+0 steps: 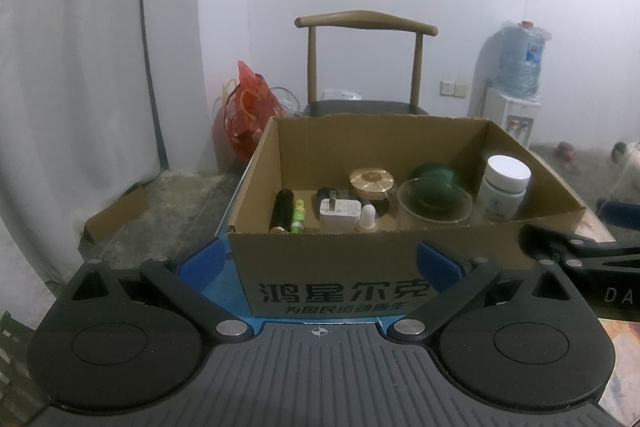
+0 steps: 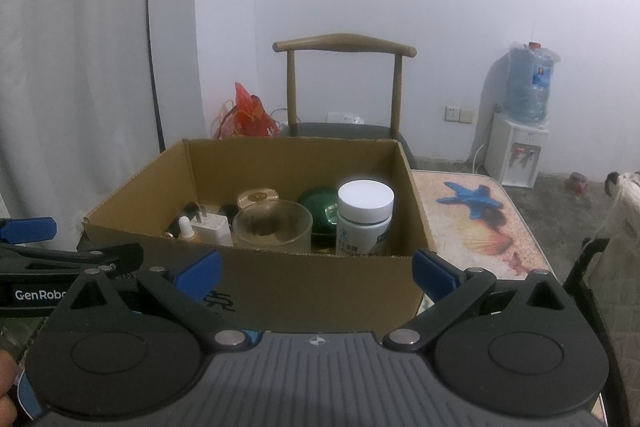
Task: Organize rigid objects
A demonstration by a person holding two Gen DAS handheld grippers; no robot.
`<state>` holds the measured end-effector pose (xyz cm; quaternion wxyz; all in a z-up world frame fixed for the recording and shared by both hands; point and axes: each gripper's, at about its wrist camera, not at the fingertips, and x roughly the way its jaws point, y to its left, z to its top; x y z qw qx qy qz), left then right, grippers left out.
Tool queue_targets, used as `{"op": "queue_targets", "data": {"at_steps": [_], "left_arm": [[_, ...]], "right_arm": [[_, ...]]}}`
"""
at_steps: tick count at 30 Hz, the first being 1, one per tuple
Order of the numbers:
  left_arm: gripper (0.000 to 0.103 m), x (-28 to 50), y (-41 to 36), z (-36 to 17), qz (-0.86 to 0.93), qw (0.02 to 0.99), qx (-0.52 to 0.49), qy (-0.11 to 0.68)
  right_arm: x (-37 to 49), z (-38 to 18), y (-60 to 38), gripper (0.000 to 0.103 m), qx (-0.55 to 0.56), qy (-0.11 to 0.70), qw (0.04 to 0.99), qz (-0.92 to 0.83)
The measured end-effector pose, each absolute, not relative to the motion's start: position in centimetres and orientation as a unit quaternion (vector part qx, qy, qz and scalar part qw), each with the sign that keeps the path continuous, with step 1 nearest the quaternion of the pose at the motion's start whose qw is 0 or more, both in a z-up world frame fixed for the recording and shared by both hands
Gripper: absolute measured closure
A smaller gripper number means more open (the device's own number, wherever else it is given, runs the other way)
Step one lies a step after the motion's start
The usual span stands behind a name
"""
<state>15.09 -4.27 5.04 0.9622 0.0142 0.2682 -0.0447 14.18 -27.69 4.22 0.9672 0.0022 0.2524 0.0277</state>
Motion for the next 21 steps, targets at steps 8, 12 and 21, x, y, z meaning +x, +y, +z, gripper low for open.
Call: {"op": "queue_targets", "data": {"at_steps": [8,12,21], "left_arm": [[0.001,15.13,-4.31,5.04,-0.045,0.962,0.014,0.268],[0.001,15.12,-4.25,5.04,-0.045,0.962,0.015,0.268],[0.001,15.14,-4.29,5.05,-0.045,0.962,0.015,0.268]], "right_arm": [[14.18,4.21,-27.76,0.000,0.003,0.253,0.967,0.028],[14.10,4.00,-27.73,0.000,0.004,0.254,0.967,0.028],[14.06,3.91,-27.69,0.000,0.005,0.255,0.966,0.028]]}}
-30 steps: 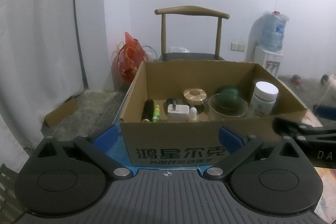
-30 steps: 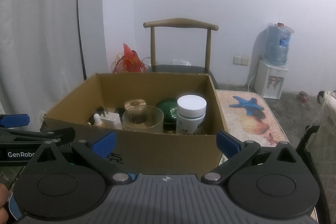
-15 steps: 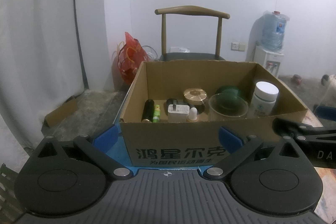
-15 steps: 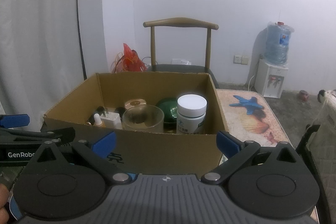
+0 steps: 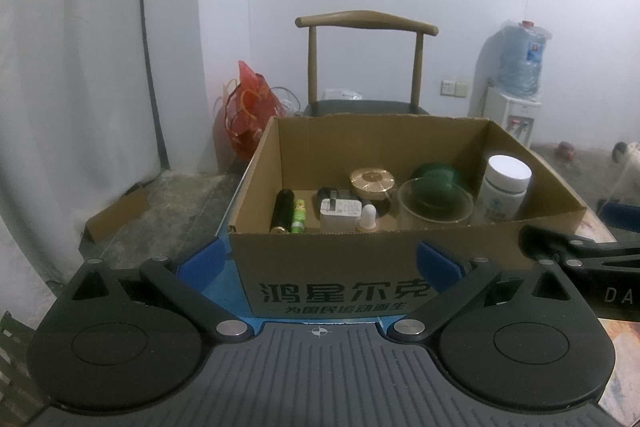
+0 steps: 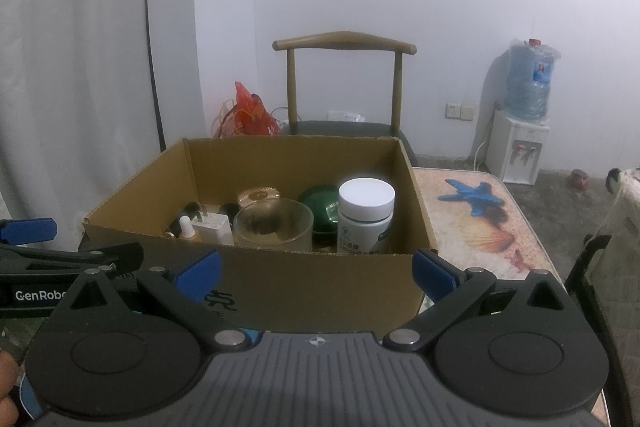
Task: Organize rigid objects
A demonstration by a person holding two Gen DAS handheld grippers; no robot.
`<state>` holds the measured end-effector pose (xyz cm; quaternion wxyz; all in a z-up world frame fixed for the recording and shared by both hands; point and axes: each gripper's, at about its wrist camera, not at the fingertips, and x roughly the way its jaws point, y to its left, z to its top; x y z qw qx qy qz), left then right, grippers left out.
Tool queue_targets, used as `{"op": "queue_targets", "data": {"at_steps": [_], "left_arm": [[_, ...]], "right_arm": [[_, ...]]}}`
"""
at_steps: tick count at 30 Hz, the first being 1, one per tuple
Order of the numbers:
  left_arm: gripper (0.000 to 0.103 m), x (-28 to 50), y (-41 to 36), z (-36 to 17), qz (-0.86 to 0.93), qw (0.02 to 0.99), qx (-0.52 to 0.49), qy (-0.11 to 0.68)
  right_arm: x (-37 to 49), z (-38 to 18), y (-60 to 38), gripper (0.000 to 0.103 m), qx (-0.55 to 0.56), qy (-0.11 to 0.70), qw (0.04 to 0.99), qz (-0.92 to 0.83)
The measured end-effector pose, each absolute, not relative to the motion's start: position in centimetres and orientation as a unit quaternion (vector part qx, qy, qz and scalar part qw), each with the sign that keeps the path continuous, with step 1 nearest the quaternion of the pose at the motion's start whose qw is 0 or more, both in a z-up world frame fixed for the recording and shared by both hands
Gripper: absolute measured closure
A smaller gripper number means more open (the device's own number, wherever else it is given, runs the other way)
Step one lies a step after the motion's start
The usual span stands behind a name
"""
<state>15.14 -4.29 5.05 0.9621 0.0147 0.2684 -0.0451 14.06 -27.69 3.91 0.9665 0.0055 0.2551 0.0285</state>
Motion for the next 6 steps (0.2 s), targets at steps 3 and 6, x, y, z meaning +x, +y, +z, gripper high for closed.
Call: {"op": "queue_targets", "data": {"at_steps": [3,6], "left_arm": [[0.001,15.15,-4.23,5.05,-0.046,0.962,0.015,0.269],[0.001,15.13,-4.32,5.06,-0.045,0.962,0.014,0.269]], "right_arm": [[14.05,3.88,-27.61,0.000,0.006,0.255,0.966,0.028],[14.07,3.89,-27.64,0.000,0.006,0.256,0.966,0.029]]}}
